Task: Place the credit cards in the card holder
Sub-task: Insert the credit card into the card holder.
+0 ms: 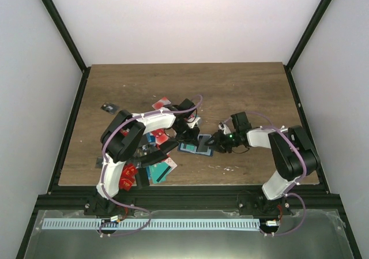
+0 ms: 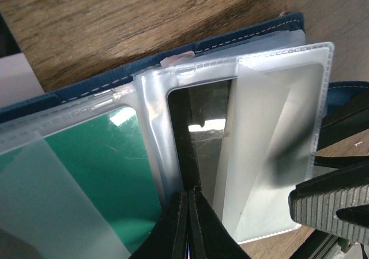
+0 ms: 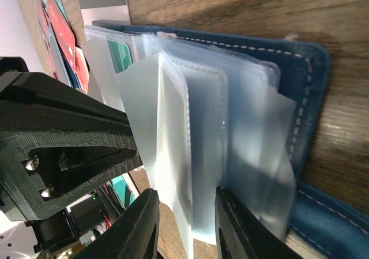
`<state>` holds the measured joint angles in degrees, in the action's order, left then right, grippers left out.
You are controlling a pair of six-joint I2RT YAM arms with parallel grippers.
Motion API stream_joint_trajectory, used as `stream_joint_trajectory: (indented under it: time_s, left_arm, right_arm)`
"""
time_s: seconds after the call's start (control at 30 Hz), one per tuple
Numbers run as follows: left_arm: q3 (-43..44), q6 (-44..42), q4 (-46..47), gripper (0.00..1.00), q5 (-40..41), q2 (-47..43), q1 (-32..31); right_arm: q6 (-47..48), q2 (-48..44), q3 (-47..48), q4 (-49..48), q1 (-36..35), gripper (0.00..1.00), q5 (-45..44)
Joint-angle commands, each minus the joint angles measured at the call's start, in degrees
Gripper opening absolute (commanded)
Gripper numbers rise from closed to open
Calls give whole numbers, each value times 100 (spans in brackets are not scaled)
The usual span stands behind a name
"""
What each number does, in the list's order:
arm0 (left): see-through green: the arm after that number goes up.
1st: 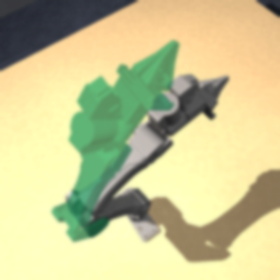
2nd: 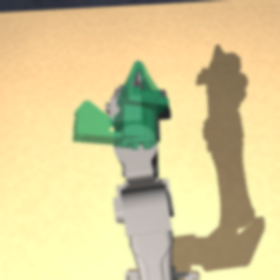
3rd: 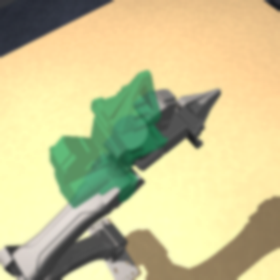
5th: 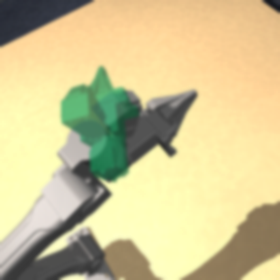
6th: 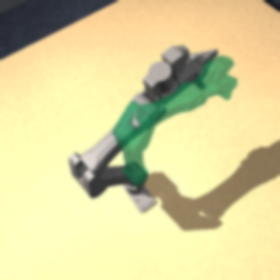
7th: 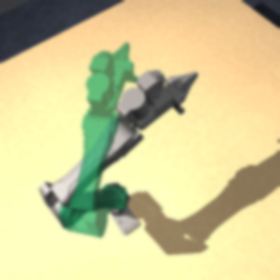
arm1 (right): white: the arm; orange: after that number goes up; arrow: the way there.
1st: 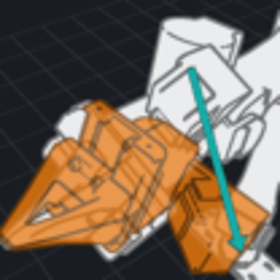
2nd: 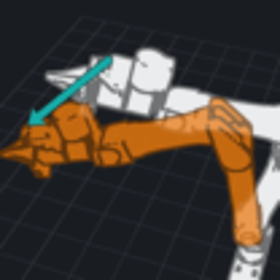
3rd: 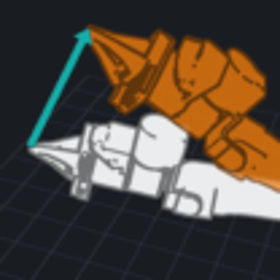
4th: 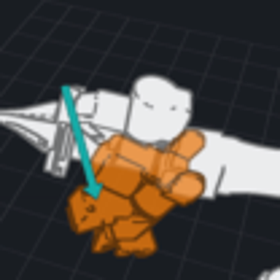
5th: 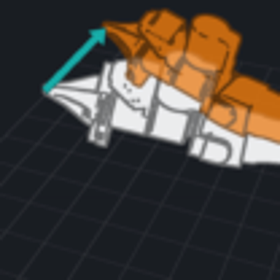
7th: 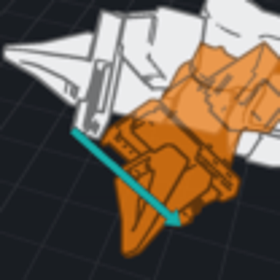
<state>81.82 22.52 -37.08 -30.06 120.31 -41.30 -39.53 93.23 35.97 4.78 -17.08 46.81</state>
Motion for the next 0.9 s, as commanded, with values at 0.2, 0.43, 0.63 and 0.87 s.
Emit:
stream_joint_trajectory:
  time_s: [0.2, 0.43, 0.63, 0.87]
  left_arm:
    - [40, -36, -70, 4, -13, 157, -30]
    - [78, 278, 192, 4, -562, 115, -58]
    - [159, 447, 197, 4, -563, -79, -55]
    - [-261, 668, -134, 4, 117, -895, 234]
  right_arm:
    - [24, -59, 417, 196, -212, 29, 0]
    - [57, -182, 650, 241, -278, 29, 155]
    - [99, -101, 709, 313, -331, 29, 188]
    - [86, 166, 966, 381, -565, 30, 175]
